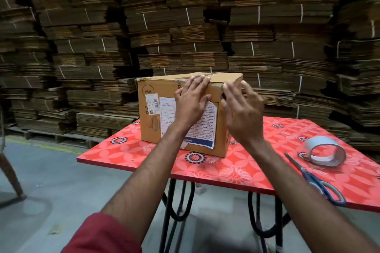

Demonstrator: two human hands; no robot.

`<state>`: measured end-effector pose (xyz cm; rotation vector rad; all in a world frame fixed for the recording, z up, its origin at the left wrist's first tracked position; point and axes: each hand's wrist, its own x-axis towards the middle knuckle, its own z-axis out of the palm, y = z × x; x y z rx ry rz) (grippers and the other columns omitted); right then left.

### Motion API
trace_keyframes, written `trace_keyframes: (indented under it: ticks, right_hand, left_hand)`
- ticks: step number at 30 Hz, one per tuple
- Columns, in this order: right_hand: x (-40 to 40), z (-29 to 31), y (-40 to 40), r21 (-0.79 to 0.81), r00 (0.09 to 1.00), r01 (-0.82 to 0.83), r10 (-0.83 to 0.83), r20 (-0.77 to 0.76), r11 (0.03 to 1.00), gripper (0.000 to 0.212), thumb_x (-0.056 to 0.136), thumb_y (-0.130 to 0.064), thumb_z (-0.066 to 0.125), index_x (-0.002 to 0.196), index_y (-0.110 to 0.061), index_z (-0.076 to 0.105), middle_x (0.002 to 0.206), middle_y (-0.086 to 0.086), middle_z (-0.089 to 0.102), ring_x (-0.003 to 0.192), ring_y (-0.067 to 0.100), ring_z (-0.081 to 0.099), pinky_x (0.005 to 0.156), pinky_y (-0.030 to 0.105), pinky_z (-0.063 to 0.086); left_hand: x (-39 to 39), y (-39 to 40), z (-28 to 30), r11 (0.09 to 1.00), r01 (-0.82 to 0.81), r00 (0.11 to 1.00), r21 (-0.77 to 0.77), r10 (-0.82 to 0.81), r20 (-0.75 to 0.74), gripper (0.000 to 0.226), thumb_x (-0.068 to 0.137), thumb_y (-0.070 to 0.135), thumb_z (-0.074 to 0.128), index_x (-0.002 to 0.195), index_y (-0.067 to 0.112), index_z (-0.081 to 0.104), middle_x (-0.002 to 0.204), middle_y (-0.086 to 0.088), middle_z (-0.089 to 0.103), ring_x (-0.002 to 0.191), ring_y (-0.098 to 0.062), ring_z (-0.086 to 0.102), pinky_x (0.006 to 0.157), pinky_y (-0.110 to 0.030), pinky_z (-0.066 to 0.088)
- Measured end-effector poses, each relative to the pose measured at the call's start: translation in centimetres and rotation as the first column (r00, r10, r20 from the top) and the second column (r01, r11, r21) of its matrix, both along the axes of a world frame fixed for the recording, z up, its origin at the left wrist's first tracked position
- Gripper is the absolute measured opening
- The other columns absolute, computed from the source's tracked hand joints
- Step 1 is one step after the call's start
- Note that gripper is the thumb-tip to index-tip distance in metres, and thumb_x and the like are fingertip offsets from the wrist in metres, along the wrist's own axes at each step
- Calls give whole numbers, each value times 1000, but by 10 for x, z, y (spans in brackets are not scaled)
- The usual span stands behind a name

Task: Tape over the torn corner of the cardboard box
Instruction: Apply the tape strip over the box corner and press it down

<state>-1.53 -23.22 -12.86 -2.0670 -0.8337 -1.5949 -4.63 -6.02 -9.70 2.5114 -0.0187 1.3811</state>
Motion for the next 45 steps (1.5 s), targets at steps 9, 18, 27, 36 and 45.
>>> trace_keyframes:
  ticks: [9,18,27,36,45]
  right_hand:
    - [2,-26,-8,-208,935,277,-313,-165,938,64,106,-57,27,160,-23,27,167,-9,25,158,20,6,119,61,14]
    - [3,-51,-4,-252,916,296,-348,-198,921,74,103,-63,26,163,-22,13,171,-6,6,158,20,1,121,62,12]
    - [5,-24,5,-281,961,213,-253,-115,936,67,105,-59,24,162,-24,21,169,-9,16,158,20,5,120,60,12]
    - [27,-8,-26,-254,975,77,-126,-182,964,64,105,-58,20,162,-28,21,168,-12,18,157,14,14,119,46,12]
    - [33,-10,-7,5,866,-292,267,-424,956,69,103,-52,29,160,-34,-5,165,-20,-11,156,4,6,123,43,17]
  left_hand:
    - [10,-17,1,1000,1,1000,-9,-1,-12,56,94,39,55,147,38,39,152,14,37,145,-11,20,106,-37,20]
    - [8,-18,2,1000,-12,999,9,12,-33,57,95,38,54,149,37,36,153,13,35,145,-13,19,106,-38,20]
    - [4,-17,4,1000,-8,998,16,9,-54,57,96,38,52,150,38,34,154,13,34,145,-14,19,106,-40,23]
    - [4,-15,4,999,-18,997,34,20,-71,60,96,36,54,151,38,31,155,13,32,145,-15,18,107,-39,19]
    - [5,-25,3,999,-27,999,-29,27,-23,56,96,29,56,148,35,38,151,12,38,143,-16,22,107,-44,26]
